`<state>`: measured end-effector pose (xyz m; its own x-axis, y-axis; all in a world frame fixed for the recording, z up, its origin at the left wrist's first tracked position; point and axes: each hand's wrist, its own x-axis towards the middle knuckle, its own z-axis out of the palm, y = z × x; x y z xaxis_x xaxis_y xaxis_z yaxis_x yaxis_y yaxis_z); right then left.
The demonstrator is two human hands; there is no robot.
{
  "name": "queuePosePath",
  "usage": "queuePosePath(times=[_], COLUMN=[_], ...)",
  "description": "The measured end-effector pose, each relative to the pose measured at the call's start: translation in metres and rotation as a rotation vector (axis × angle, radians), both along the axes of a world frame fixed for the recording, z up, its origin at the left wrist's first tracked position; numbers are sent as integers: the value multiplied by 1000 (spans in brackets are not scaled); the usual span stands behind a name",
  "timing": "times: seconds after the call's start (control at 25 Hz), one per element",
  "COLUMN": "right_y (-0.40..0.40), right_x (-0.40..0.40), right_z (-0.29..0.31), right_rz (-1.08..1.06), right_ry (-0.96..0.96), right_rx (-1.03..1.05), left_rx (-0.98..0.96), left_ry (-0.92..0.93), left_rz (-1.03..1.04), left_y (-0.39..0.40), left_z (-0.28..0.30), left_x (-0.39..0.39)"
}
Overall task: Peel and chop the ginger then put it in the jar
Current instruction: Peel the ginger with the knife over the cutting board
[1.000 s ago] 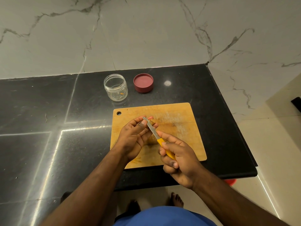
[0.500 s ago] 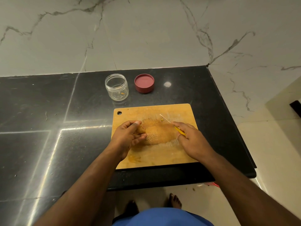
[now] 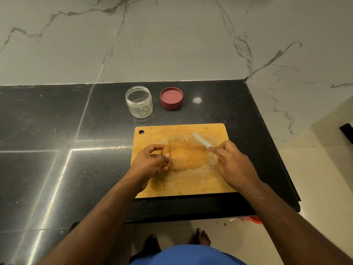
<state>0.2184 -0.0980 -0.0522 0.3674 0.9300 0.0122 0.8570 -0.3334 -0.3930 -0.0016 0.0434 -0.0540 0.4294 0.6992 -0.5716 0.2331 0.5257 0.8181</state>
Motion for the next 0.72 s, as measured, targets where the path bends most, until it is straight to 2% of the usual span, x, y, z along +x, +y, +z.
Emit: queuePosePath(times=[0.12, 0.28, 0.44, 0.52, 0.64, 0.72], right_y=[-3, -2, 0, -1, -5, -8], right_x=[0, 10, -12, -27, -38, -44], right_z=[-2, -3, -1, 0, 2, 4], right_rz=[64, 15, -85, -84, -83, -40], right_ry=[58, 111, 522, 586, 707, 684], right_rx=[-68, -63, 105, 128, 145, 134], left_rx=[29, 149, 286, 272, 160, 214], left_ry=[13, 113, 181, 160, 24, 35], left_rz=[-18, -45, -111, -101, -68, -73], left_y=[0, 2, 1, 0, -2, -2], left_z=[-1, -3, 2, 4, 5, 2], left_x=[-1, -1, 2, 4, 3, 3])
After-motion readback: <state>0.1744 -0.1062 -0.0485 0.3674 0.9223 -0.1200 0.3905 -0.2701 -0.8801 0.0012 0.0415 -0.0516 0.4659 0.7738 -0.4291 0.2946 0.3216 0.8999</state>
